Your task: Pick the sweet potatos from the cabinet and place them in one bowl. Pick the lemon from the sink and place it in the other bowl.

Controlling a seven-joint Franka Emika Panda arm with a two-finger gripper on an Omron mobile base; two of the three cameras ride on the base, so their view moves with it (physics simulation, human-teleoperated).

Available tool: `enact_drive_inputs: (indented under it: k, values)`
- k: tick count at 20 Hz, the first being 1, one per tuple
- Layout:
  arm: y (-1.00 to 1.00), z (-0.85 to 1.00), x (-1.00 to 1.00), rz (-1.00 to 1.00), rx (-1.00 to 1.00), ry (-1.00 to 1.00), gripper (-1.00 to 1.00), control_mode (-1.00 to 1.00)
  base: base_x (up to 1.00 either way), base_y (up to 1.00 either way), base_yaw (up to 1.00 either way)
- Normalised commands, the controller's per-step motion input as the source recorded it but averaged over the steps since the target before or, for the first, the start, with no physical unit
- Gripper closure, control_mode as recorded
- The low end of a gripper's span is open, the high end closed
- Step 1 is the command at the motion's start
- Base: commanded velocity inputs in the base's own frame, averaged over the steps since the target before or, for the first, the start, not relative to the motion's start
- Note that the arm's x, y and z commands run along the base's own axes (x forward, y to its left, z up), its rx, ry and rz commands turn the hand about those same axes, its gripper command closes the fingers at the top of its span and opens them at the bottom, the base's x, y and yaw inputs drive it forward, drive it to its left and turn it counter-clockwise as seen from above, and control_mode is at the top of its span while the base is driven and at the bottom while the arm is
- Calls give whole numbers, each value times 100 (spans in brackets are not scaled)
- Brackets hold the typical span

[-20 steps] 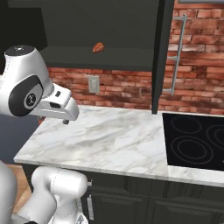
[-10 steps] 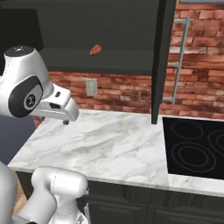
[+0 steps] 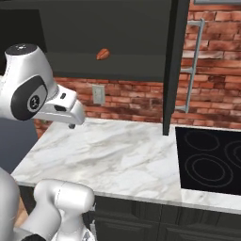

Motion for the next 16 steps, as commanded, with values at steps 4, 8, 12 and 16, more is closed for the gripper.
enact_drive_inputs:
  k: [4,8,12,16]
  values:
    - [1,65,4,0,0,-3,-100,-100,0,0,0]
    - [0,51,-4,1,0,-11,-100,-100,0,0,0]
    - [0,14,-1,0,0,-14,-100,-100,0,0,0]
    - [0,12,0,0,0,-12,-100,-100,0,0,0]
